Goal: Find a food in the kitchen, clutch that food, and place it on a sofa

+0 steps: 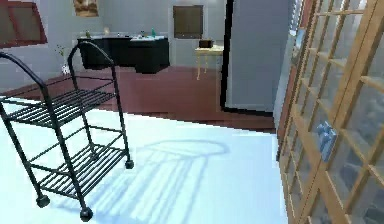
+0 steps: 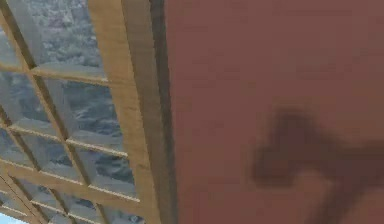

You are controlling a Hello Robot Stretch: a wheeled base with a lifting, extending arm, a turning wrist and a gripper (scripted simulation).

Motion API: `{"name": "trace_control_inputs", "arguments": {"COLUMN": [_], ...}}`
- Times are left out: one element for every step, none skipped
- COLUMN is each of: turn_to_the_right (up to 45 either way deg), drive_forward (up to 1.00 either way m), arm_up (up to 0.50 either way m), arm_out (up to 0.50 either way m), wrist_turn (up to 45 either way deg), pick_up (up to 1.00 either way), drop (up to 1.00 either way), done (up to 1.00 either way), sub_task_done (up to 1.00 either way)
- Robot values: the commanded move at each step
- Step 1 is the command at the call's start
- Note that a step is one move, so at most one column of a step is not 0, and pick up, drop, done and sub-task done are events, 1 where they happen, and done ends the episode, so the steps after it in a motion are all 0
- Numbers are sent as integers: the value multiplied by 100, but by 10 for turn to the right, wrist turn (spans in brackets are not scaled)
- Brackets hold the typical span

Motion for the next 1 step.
{"name": "trace_control_inputs", "arguments": {"turn_to_the_right": [0], "drive_forward": [100], "arm_up": [0], "arm_out": [0], "wrist_turn": [0], "pick_up": [0], "drop": [0], "done": [0], "sub_task_done": [0]}}
